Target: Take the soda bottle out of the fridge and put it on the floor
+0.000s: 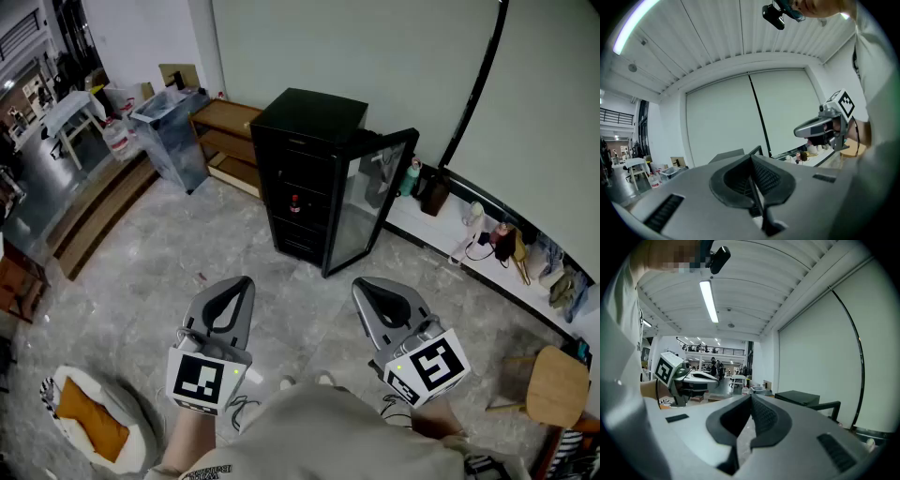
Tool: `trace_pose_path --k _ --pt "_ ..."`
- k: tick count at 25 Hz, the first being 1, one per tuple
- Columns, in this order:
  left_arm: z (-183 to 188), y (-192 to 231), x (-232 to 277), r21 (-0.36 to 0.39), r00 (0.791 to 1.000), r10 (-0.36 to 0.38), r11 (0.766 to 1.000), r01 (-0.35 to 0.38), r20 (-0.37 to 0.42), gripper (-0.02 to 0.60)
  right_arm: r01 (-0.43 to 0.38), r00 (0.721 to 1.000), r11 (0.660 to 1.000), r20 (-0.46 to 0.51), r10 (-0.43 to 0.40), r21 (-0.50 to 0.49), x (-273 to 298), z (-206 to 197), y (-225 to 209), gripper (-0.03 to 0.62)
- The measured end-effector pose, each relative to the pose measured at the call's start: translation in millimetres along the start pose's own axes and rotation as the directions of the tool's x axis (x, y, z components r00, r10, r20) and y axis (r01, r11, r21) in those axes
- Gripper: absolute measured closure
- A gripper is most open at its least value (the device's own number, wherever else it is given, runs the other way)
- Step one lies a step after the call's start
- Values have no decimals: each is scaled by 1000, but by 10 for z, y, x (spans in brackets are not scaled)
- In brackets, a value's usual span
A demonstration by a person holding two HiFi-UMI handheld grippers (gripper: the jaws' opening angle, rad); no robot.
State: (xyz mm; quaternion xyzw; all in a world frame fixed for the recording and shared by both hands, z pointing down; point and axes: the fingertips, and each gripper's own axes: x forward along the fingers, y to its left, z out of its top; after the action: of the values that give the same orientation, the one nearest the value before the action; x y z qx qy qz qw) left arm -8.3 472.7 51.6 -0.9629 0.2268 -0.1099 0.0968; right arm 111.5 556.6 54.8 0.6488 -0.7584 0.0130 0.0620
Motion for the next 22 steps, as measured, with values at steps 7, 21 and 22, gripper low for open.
trace_pose_path --k 7,21,22 --pt "-23 -154 58 -17 1000 8 1000 -9 -8 575 22 1000 999 19 -22 39 -108 -59 -160 599" --pt "13 -531 385 -18 999 36 999 -37 -24 575 -43 997 999 -61 41 -30 -253 -381 -420 597" --pt "21 -564 416 -16 999 39 999 -40 -20 575 -53 997 998 -64 51 -28 -263 -409 -445 597"
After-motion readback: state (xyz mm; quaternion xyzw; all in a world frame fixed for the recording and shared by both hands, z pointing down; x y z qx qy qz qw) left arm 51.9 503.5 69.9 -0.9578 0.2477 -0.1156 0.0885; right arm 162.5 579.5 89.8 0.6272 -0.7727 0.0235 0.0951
